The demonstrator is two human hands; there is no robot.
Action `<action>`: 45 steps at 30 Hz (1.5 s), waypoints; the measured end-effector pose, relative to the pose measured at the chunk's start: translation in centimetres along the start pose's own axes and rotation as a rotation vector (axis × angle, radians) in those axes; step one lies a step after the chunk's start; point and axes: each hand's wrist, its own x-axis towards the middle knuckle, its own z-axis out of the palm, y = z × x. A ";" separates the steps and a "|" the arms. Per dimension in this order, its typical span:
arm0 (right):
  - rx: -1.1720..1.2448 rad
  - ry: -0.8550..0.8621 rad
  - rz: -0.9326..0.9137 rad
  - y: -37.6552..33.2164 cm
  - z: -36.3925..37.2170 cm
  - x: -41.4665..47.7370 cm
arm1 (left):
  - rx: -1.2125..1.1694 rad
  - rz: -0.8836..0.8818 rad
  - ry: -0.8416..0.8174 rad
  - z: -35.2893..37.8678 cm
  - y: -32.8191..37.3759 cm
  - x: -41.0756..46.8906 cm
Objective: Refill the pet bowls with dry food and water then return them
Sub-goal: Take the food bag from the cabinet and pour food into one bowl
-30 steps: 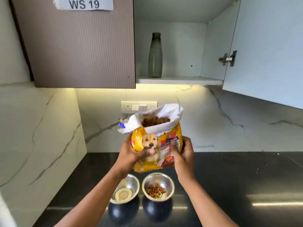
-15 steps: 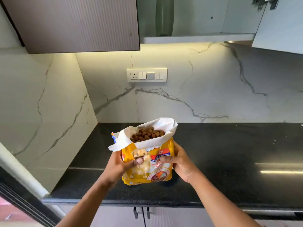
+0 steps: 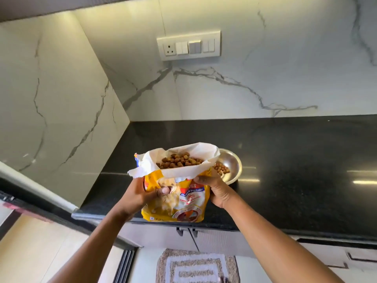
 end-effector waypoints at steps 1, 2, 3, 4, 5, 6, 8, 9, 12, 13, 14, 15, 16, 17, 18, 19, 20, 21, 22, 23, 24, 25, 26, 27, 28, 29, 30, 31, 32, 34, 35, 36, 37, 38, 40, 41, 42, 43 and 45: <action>0.024 -0.005 0.013 0.7 0.0 0.2 | 0.021 -0.012 0.003 0.0 -0.2 0.0; 0.049 0.003 0.021 1.3 0.0 0.3 | 0.037 -0.023 0.010 0.0 -0.3 0.0; 0.074 0.017 0.025 1.8 -0.1 0.4 | 0.053 -0.032 0.021 -0.1 -0.4 0.0; 0.096 0.027 0.034 2.4 -0.1 0.5 | 0.077 -0.040 0.029 -0.3 -0.5 0.1; 0.108 0.029 0.041 2.9 -0.1 0.7 | 0.104 -0.043 0.033 -0.5 -0.5 0.2; 0.129 0.041 0.053 3.4 -0.2 0.8 | 0.133 -0.053 0.028 -0.7 -0.4 0.4; 0.199 0.070 0.071 4.5 -0.4 1.1 | 0.185 -0.060 0.019 -1.2 0.0 1.0; 0.242 0.075 0.078 4.8 -0.4 1.2 | 0.208 -0.056 0.017 -1.3 0.2 1.2; 0.341 0.058 0.057 5.5 -0.4 1.6 | 0.310 -0.042 0.008 -1.4 1.1 2.3; 0.360 0.059 0.053 5.7 -0.5 1.7 | 0.340 -0.042 0.006 -1.4 1.3 2.7; 0.375 0.075 0.051 5.9 -0.6 1.8 | 0.366 -0.048 0.002 -1.4 1.5 3.2; 0.388 0.099 0.045 6.1 -0.7 2.0 | 0.388 -0.055 -0.003 -1.3 1.6 3.6; 0.407 0.121 0.046 6.3 -0.9 2.1 | 0.407 -0.064 -0.011 -1.1 1.8 4.0; 0.429 0.127 0.051 6.6 -1.1 2.3 | 0.425 -0.068 -0.023 -0.9 1.9 4.4; 0.451 0.122 0.053 7.0 -1.4 2.4 | 0.442 -0.070 -0.034 -0.8 1.9 4.8; 0.474 0.118 0.050 7.3 -1.6 2.6 | 0.459 -0.068 -0.044 -0.7 2.0 5.2; 0.494 0.119 0.045 7.5 -1.7 2.7 | 0.473 -0.065 -0.051 -0.6 2.0 5.5; 0.512 0.125 0.042 7.8 -1.9 2.8 | 0.485 -0.065 -0.060 -0.5 2.0 5.9; 0.525 0.132 0.039 8.0 -2.1 2.9 | 0.498 -0.067 -0.065 -0.4 2.0 6.3; 0.535 0.138 0.036 8.1 -2.2 3.0 | 0.512 -0.068 -0.070 -0.3 2.1 6.7; 0.541 0.138 0.033 8.3 -2.3 3.0 | 0.530 -0.065 -0.075 -0.3 2.1 7.0; 0.549 0.133 0.030 8.4 -2.4 3.1 | 0.552 -0.060 -0.080 -0.2 2.2 7.2; 0.559 0.127 0.028 8.5 -2.5 3.2 | 0.573 -0.058 -0.082 -0.1 2.2 7.5; 0.569 0.122 0.021 8.7 -2.6 3.3 | 0.588 -0.061 -0.079 0.0 2.2 7.8; 0.578 0.125 0.015 8.9 -2.8 3.4 | 0.599 -0.063 -0.074 0.1 2.3 8.0; 0.588 0.133 0.012 9.1 -2.9 3.5 | 0.610 -0.062 -0.070 0.2 2.4 8.3; 0.595 0.141 0.009 9.2 -3.0 3.6 | 0.625 -0.059 -0.066 0.3 2.5 8.4; 0.602 0.143 0.008 9.3 -3.1 3.7 | 0.639 -0.056 -0.066 0.4 2.6 8.6; 0.606 0.142 0.006 9.3 -3.2 3.7 | 0.649 -0.056 -0.068 0.6 2.7 8.8; 0.623 0.148 -0.001 9.2 -3.2 3.8 | 0.659 -0.059 -0.068 0.8 2.8 9.1; 0.635 0.151 -0.005 9.1 -3.3 3.8 | 0.665 -0.057 -0.065 0.8 2.9 9.2; 0.643 0.158 -0.007 9.1 -3.3 3.9 | 0.671 -0.054 -0.066 0.8 3.0 9.3; 0.641 0.167 -0.008 9.2 -3.4 4.0 | 0.675 -0.051 -0.069 0.8 3.1 9.4; 0.636 0.172 -0.012 9.3 -3.4 4.0 | 0.679 -0.050 -0.071 0.9 3.3 9.5; 0.635 0.168 -0.015 9.7 -3.5 4.2 | 0.690 -0.038 -0.067 1.2 3.7 9.4; 0.643 0.170 -0.014 9.8 -3.5 4.2 | 0.701 -0.029 -0.064 1.4 3.9 9.4; 0.650 0.174 -0.011 9.8 -3.5 4.2 | 0.714 -0.024 -0.060 1.6 4.1 9.4; 0.655 0.173 -0.008 9.8 -3.4 4.2 | 0.724 -0.021 -0.057 1.7 4.3 9.4; 0.655 0.171 -0.003 9.6 -3.4 4.2 | 0.731 -0.020 -0.050 1.9 4.6 9.5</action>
